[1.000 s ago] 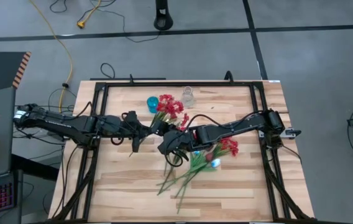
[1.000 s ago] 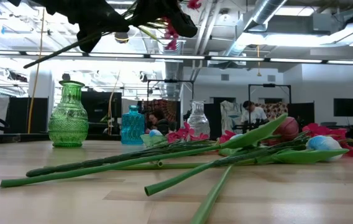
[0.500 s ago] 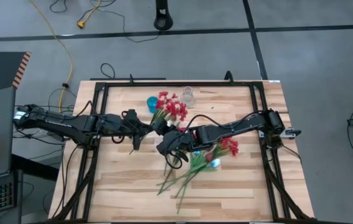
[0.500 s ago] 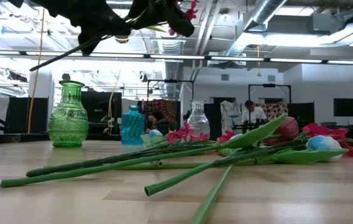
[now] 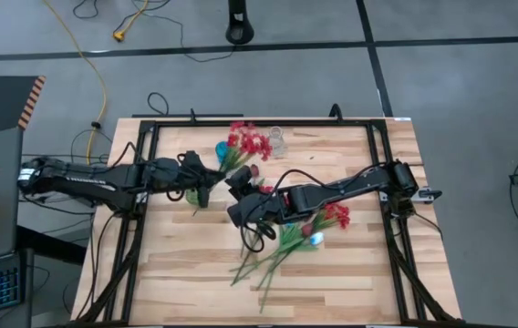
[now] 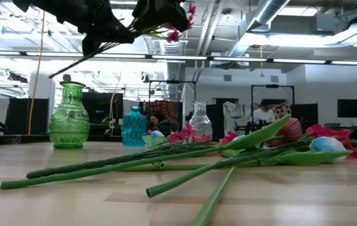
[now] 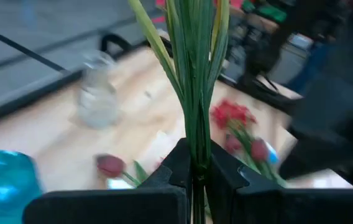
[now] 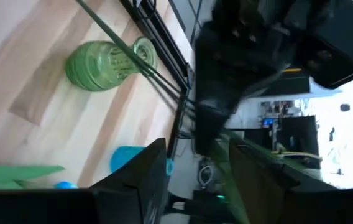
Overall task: Sort flowers into vase by color
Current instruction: Put the middle red flowers into the blue vase
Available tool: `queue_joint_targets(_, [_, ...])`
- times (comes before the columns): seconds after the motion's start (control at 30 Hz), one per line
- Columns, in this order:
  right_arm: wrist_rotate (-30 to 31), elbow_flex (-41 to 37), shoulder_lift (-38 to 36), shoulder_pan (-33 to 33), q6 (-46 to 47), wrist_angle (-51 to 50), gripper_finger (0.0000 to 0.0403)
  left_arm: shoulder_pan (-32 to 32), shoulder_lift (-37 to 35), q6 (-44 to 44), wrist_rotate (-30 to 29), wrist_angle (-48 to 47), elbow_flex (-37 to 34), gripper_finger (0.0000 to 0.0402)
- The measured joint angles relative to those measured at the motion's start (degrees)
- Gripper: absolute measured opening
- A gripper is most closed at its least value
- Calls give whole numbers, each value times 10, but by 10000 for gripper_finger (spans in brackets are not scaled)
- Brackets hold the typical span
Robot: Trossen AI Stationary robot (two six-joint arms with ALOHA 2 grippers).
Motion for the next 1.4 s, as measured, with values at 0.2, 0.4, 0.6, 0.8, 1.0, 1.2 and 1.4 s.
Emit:
queue_joint_targets(0.2, [1,0,0,2,64,-36,197,12,-56,66,-86,1,0,10])
queue_joint_targets(0.4, [5,0,0,0,135,-80,196,11,-127,121,-129,2,-3,10])
queue_joint_targets(0.6, [0,1,-15,-12,229,-140,196,11,-204,153,-142,7,-34,10])
queue_joint_targets(0.8, [-26,0,-26,-31,311,-198,196,4,-256,204,-135,127,-112,10])
queue_joint_targets(1.0, [-38,0,-28,-58,356,-217,196,3,-266,294,-76,357,-205,10])
queue_joint_targets(1.2, [-105,0,-30,-98,370,-176,196,7,-240,336,-68,484,-245,10])
queue_joint_targets(1.4, [-210,0,-30,-137,370,-85,196,48,-180,354,-41,550,-245,10])
